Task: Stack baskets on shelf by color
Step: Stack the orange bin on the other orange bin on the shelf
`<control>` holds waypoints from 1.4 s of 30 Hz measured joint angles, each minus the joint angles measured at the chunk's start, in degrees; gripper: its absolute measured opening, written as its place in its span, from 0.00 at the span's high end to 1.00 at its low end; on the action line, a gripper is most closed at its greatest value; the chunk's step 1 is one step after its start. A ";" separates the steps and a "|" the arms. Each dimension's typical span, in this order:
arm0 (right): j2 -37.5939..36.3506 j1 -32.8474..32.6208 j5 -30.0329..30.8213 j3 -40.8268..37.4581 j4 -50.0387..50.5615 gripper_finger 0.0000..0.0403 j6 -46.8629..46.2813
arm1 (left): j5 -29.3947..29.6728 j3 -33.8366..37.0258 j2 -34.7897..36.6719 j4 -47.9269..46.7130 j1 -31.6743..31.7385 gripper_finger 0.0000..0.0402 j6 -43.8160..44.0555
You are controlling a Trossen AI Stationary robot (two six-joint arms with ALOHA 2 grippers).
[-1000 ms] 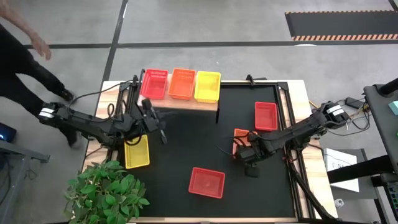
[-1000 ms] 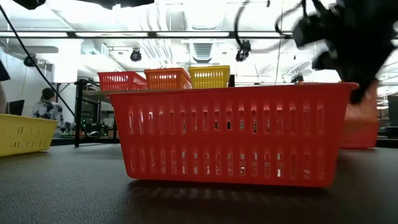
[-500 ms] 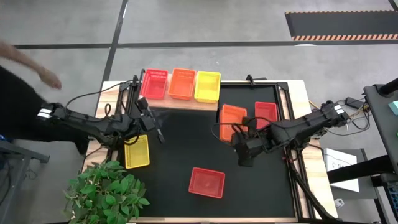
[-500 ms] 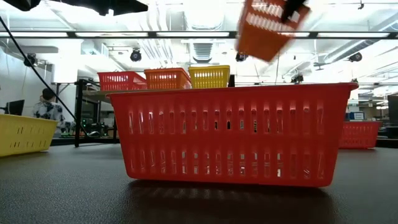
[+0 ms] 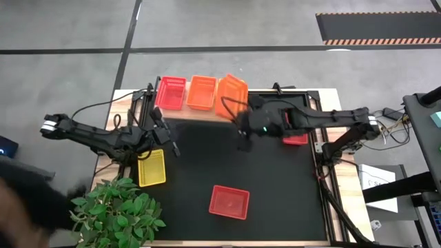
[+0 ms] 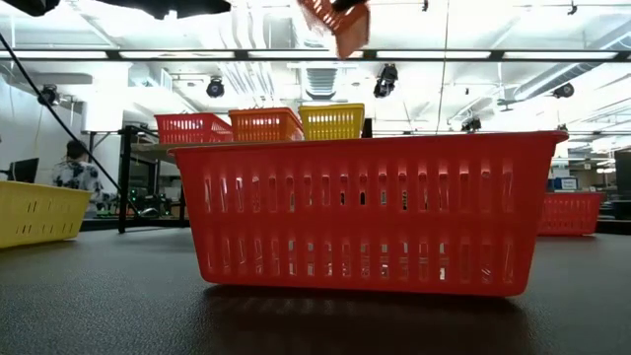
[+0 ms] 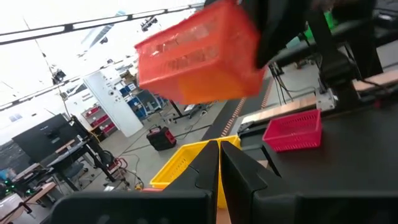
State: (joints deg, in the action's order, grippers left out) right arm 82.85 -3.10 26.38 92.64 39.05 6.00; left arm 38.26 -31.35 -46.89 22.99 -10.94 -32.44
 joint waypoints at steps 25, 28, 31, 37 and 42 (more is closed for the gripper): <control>22.74 14.18 -11.38 17.61 -5.58 0.98 7.62 | 0.20 3.65 8.76 0.01 -0.02 1.00 0.47; 24.33 14.36 -11.38 20.13 -3.71 0.98 7.64 | 0.20 3.66 8.74 -0.07 -0.02 1.00 0.47; 24.87 14.56 -11.40 20.76 -3.73 0.98 8.10 | 0.20 3.67 8.59 0.02 -0.02 1.00 0.47; 24.93 15.62 -11.39 20.65 -2.71 0.98 8.11 | 0.17 3.67 8.62 -0.04 -0.02 1.00 0.47; 25.02 16.05 -11.82 20.61 -2.82 0.98 8.42 | 0.17 3.67 8.68 -0.05 -0.02 1.00 0.47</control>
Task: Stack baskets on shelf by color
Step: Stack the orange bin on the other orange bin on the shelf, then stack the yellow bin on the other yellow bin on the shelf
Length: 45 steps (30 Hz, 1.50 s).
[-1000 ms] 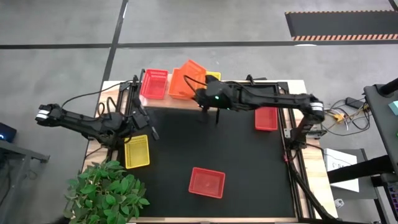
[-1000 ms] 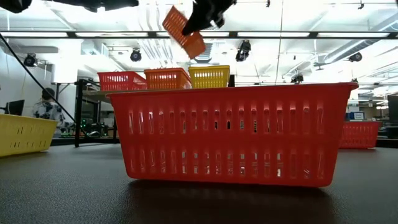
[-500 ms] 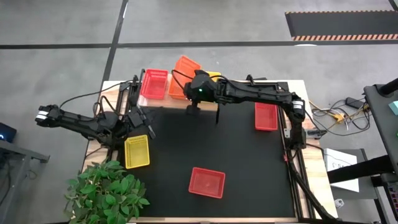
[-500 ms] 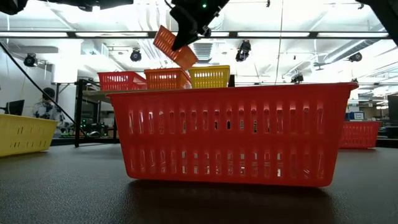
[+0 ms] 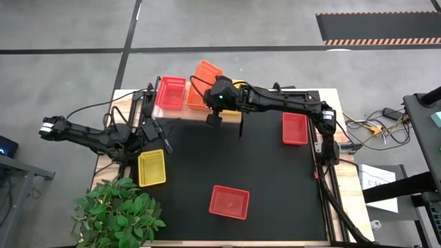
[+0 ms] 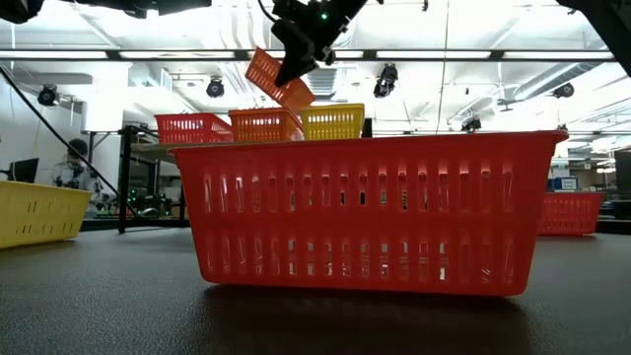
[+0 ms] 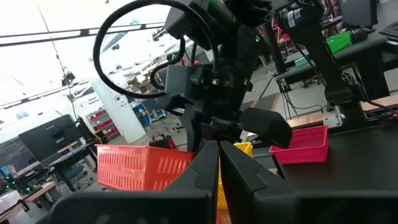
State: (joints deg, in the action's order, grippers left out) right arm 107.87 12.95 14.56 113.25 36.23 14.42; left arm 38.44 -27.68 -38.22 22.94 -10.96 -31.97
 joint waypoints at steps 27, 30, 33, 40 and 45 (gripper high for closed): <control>0.04 1.19 -1.52 -2.11 -5.13 0.72 2.67 | -0.02 0.00 -0.36 0.05 0.00 1.00 -0.01; 0.00 0.92 -1.52 -0.88 -4.31 0.70 2.17 | -0.02 0.00 -0.37 0.02 0.00 1.00 0.00; -0.91 0.17 -1.52 0.02 -1.79 0.70 2.99 | -0.02 0.00 -0.65 0.08 0.01 1.00 -0.01; -5.93 -3.30 -1.59 -1.30 9.17 0.83 1.55 | -0.04 0.00 -1.09 -0.05 0.00 1.00 -0.32; -10.88 -6.93 -1.74 -7.30 11.38 0.94 -0.79 | -0.04 0.00 -1.20 0.05 0.00 1.00 -0.32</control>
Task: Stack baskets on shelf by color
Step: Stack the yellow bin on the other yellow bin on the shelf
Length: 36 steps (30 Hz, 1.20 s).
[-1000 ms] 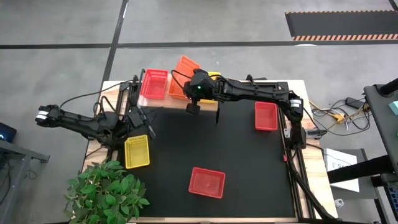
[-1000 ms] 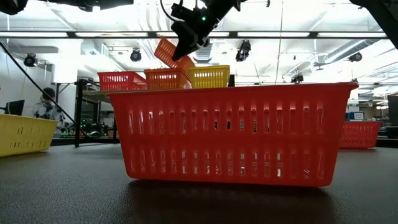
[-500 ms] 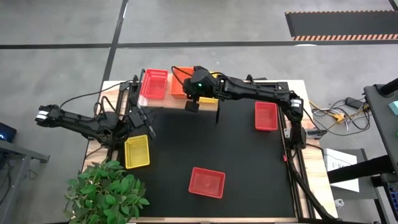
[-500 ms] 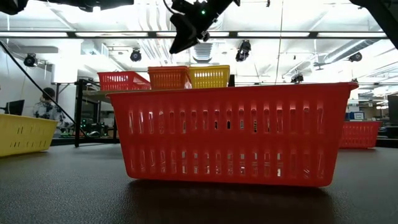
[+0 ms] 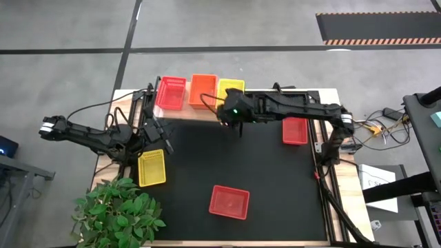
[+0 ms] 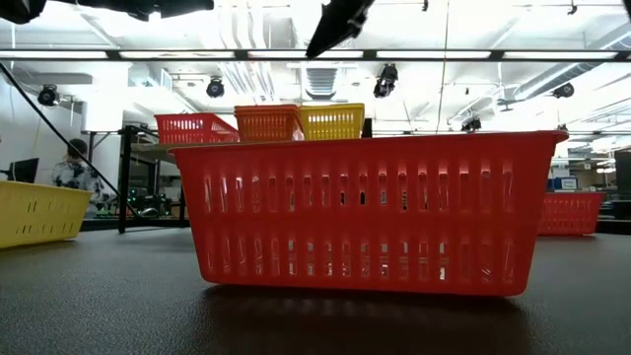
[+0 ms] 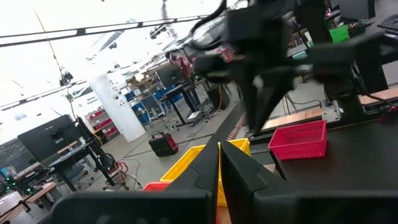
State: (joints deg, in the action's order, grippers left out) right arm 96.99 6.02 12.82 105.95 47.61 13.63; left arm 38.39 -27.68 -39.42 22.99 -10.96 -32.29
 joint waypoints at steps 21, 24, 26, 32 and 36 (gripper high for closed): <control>-30.70 -7.64 -8.23 -49.12 -34.08 0.98 5.07 | -0.57 0.02 -10.67 0.61 0.00 1.00 9.48; -34.81 -7.64 -8.43 -53.64 -36.55 0.98 5.22 | -0.97 0.02 -14.13 0.56 -0.02 1.00 20.23; -37.36 -7.64 -8.44 -55.94 -37.51 0.98 6.01 | -2.61 0.02 -16.55 0.45 -0.08 1.00 24.95; -43.42 -7.64 -8.48 -61.45 -40.35 0.98 8.70 | -16.04 -1.00 -21.68 0.32 -0.93 1.00 35.29; -45.92 -7.64 -8.52 -62.68 -40.65 0.98 7.89 | -21.56 -3.48 -23.38 -4.33 -1.83 1.00 46.37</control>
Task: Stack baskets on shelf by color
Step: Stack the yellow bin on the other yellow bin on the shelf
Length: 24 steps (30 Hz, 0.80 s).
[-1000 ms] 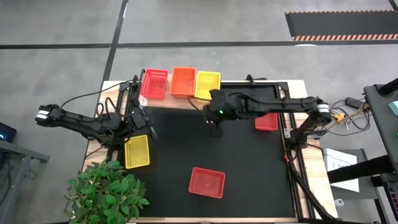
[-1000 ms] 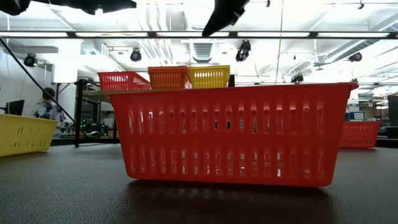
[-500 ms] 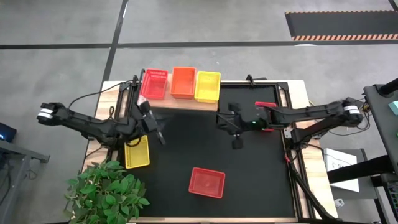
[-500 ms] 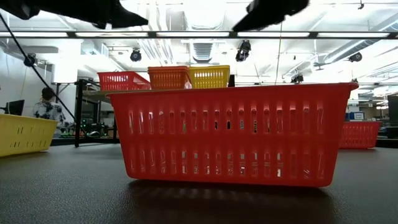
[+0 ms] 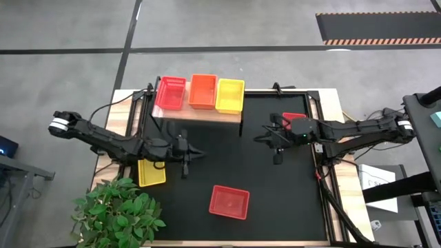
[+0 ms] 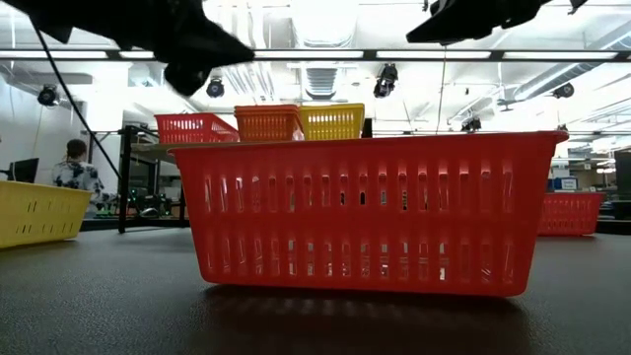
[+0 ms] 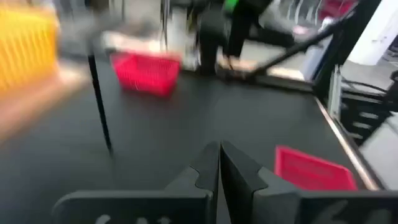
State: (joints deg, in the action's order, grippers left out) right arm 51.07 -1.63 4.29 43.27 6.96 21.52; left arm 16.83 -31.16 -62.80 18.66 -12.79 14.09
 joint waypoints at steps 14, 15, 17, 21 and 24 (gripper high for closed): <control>-0.48 0.02 0.15 -2.08 0.24 0.98 2.07 | -23.20 -26.07 -13.01 -77.81 -7.11 1.00 27.58; -0.46 0.02 0.15 -2.08 0.24 0.98 2.07 | -24.73 -26.48 -14.00 -81.23 -7.43 1.00 27.62; -0.37 0.02 0.15 -2.08 0.35 0.98 2.07 | -26.53 -26.54 -15.37 -84.65 -7.71 1.00 27.95; -0.40 0.02 0.15 -2.08 0.34 0.98 2.09 | -27.30 -25.17 -16.84 -85.45 -7.90 1.00 31.16; -0.40 0.02 0.15 -2.08 0.46 0.98 2.08 | -29.50 -24.18 -16.97 -85.13 -7.89 0.99 31.53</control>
State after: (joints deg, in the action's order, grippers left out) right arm 50.68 -1.61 4.45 41.19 7.42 23.60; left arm -12.67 -55.34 -79.77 -66.47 -20.68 45.62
